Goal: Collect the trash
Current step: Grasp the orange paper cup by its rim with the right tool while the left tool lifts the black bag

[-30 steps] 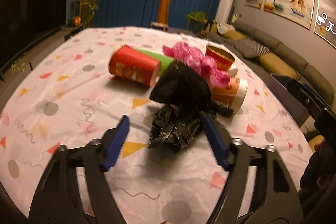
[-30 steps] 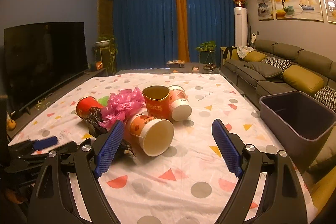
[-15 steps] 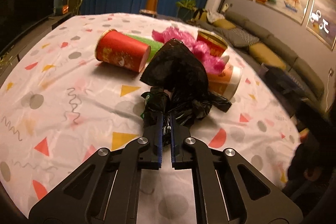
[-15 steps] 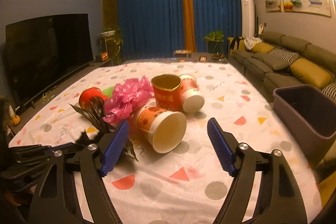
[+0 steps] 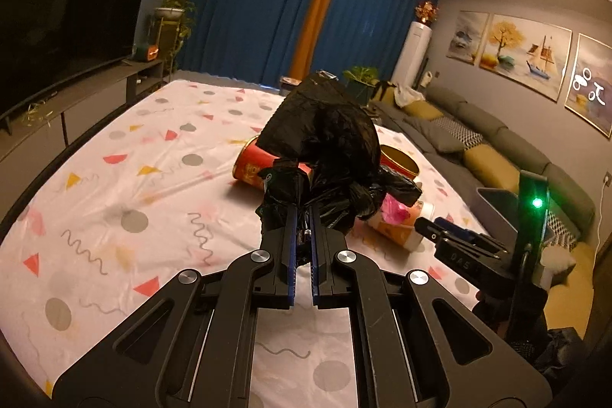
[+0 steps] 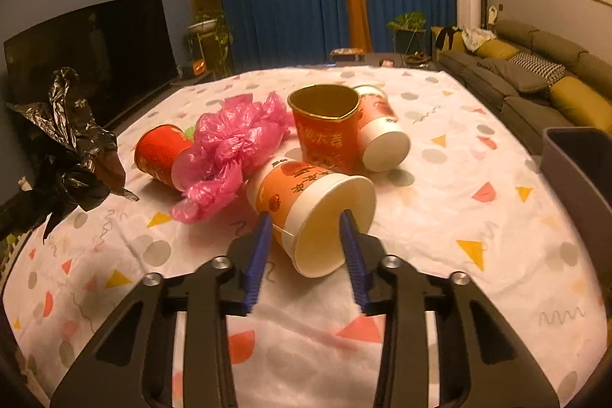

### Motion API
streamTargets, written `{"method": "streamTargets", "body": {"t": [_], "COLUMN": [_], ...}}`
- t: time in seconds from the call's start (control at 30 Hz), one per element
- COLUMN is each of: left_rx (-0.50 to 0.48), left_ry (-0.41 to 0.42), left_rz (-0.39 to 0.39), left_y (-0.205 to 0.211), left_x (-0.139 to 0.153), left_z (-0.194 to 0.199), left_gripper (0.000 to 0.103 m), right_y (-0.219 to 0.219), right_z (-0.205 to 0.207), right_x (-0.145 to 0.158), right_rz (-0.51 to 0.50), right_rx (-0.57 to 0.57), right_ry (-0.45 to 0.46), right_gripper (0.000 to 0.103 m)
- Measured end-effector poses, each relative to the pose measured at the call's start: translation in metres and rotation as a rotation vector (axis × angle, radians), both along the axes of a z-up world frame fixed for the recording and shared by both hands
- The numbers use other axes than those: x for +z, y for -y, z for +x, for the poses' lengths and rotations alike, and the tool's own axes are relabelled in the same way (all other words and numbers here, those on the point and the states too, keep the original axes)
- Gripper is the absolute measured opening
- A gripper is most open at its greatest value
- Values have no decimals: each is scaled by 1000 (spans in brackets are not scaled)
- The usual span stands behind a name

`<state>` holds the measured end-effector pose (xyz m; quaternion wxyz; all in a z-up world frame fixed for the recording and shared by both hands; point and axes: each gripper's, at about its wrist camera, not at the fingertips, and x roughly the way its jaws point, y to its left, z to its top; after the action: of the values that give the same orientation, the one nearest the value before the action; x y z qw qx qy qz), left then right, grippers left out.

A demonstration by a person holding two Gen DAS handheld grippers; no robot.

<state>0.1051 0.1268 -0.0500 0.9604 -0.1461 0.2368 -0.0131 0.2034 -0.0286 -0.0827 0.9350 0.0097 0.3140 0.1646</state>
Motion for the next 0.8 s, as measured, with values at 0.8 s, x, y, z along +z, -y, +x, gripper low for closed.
{"method": "streamTargets", "body": {"t": [0.8], "left_rx": [-22], "left_ry": [28], "left_rz": [6], "left_y": [27], "left_x": [11], "left_z": [-7], "left_gripper": [5], "right_y": [52], "right_z": [-74], "right_x": [45], "right_rz": [41], "right_rx": [10], "right_ry": [158], "right_gripper": [4]}}
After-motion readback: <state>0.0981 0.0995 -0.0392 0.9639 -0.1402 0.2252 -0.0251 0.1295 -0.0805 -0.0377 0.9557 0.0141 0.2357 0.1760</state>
